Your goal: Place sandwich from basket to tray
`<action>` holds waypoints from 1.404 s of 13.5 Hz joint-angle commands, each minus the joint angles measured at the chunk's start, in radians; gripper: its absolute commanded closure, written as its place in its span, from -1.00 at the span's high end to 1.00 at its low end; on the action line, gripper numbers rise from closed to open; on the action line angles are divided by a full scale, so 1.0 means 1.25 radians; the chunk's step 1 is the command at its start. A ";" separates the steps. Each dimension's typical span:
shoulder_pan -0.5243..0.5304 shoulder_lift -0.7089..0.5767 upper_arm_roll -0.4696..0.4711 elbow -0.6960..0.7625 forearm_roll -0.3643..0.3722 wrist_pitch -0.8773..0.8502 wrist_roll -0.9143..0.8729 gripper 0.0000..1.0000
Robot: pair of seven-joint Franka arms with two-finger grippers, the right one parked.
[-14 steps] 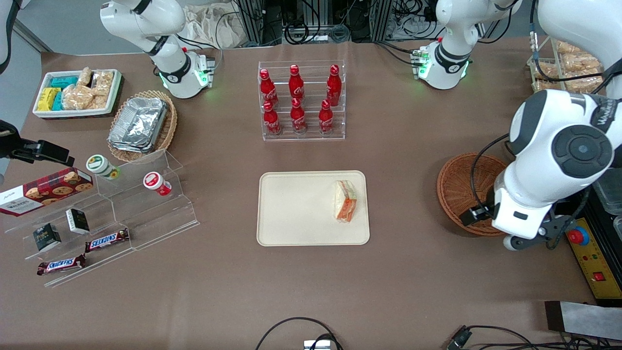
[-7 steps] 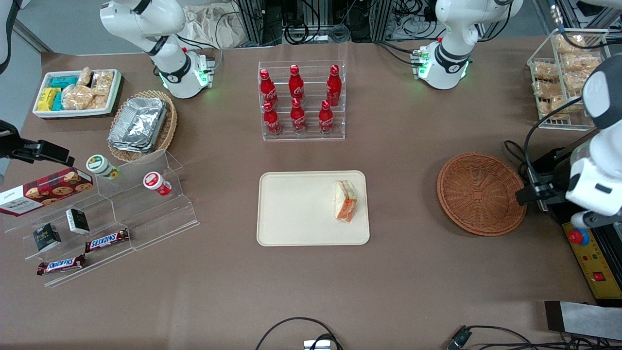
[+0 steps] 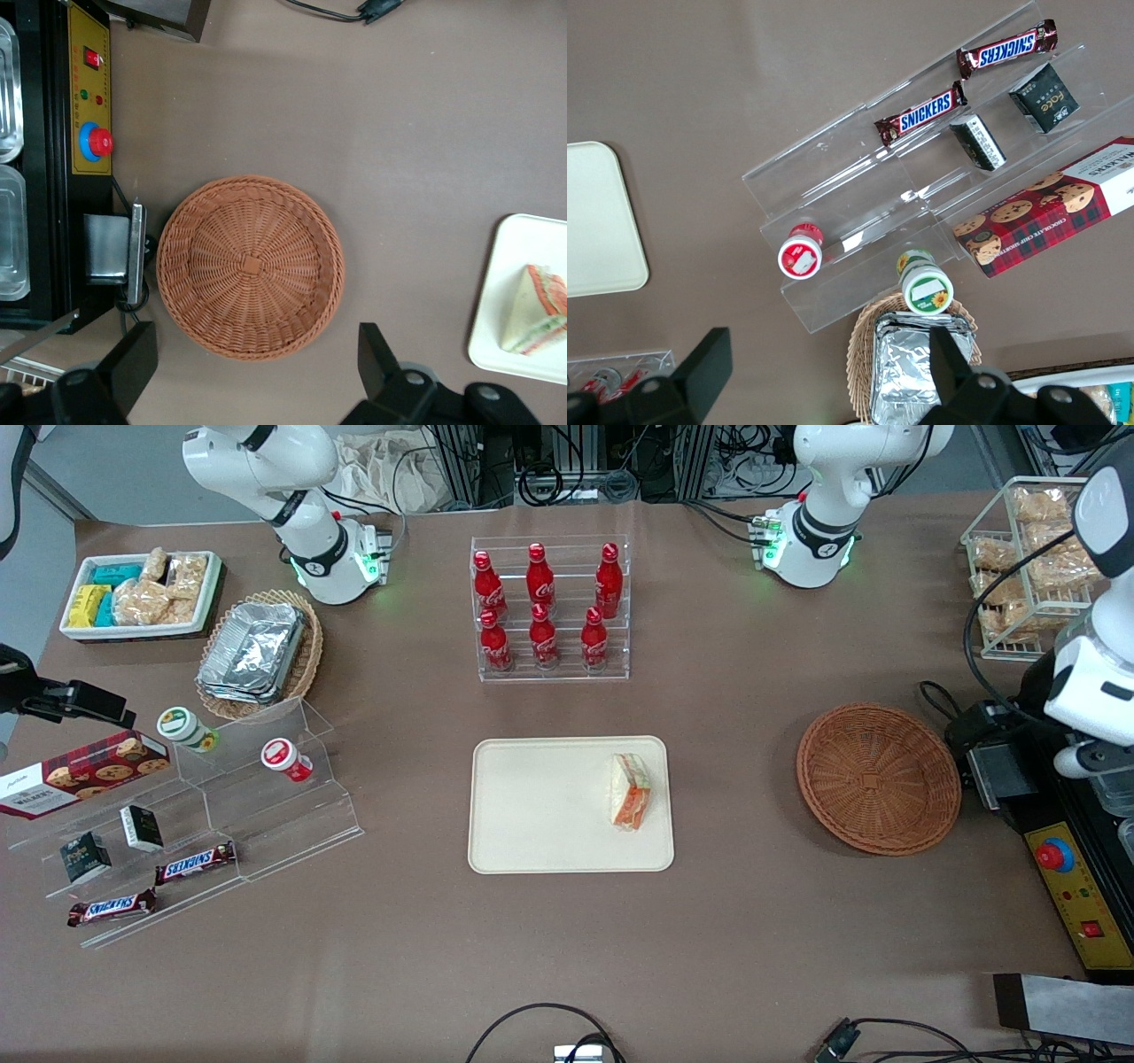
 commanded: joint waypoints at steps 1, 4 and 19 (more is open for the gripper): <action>0.013 -0.059 0.009 -0.032 -0.045 -0.030 0.013 1.00; 0.016 -0.084 0.010 -0.026 -0.064 -0.078 0.068 1.00; 0.014 -0.101 0.008 -0.022 -0.036 -0.126 0.254 1.00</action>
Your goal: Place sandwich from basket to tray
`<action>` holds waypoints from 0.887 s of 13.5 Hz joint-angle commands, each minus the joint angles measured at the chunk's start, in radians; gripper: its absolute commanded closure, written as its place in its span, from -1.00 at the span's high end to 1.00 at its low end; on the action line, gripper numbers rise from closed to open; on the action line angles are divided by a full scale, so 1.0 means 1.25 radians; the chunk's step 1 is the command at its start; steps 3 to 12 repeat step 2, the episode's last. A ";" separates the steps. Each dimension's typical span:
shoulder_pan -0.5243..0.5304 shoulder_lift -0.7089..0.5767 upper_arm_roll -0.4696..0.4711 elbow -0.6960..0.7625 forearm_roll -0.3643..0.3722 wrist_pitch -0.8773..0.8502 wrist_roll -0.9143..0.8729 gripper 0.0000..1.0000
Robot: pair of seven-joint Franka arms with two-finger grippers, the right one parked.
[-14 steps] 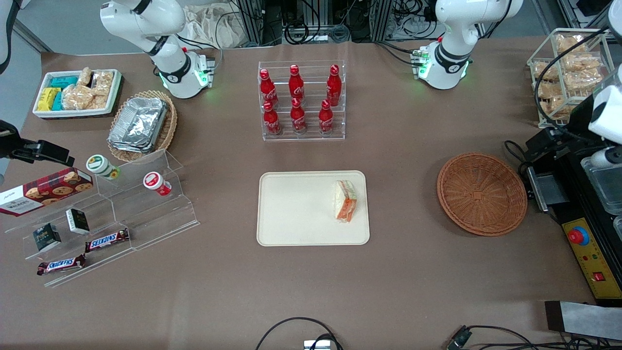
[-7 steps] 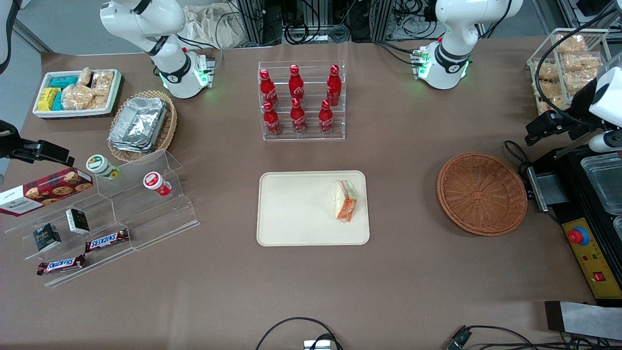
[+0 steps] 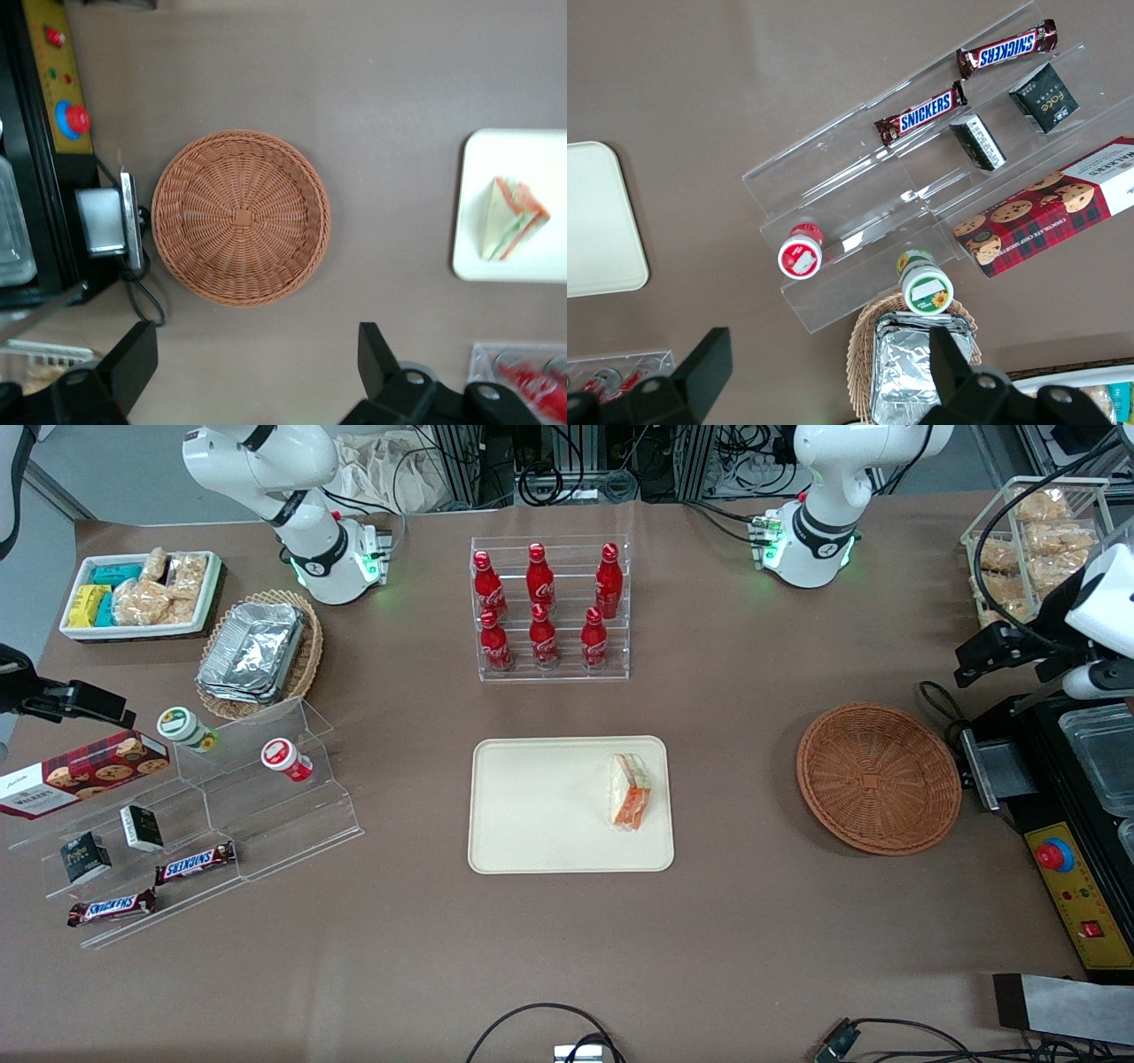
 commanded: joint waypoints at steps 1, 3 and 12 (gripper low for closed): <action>0.001 -0.021 0.001 -0.012 0.022 -0.017 0.071 1.00; 0.001 -0.021 0.001 -0.012 0.021 -0.017 0.071 1.00; 0.001 -0.021 0.001 -0.012 0.021 -0.017 0.071 1.00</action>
